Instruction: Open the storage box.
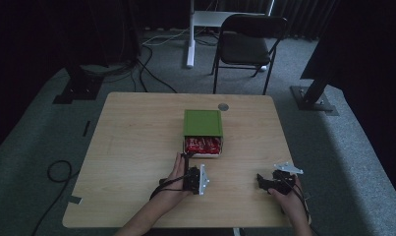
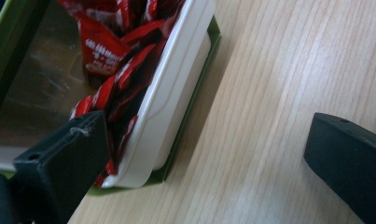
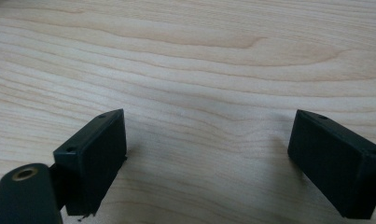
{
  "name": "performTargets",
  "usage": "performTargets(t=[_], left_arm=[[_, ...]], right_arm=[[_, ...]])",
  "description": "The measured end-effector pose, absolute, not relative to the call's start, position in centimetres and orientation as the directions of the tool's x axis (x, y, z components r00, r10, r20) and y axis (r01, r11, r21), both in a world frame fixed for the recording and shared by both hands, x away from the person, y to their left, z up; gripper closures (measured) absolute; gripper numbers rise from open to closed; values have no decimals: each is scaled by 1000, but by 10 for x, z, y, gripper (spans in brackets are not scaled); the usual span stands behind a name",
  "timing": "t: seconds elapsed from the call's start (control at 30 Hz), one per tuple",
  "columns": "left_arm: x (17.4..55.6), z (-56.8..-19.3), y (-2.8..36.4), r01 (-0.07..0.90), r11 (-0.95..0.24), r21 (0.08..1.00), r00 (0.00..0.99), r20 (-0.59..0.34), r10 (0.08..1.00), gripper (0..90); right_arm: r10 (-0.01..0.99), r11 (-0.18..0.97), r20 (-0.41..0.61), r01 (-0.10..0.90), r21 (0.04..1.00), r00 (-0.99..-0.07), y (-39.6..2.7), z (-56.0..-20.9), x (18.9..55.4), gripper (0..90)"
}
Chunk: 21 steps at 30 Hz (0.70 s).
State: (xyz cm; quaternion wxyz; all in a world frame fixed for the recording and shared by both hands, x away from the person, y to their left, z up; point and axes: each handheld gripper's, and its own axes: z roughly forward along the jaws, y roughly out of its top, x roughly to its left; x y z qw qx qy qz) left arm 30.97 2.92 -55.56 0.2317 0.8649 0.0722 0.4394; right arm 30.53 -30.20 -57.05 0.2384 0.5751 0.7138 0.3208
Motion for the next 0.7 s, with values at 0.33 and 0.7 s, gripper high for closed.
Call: performTargets(t=[0.33,0.7], left_arm=[[318,-555,20,-126,-893,433,551,779,300,208],[319,-558,22,-180,-907,381,478,840,258,440]], right_arm=[[974,121,42,667,735,-223,-304,-570,305,111],[975,132,26,669,731,-222,-302,-570,306,111]])
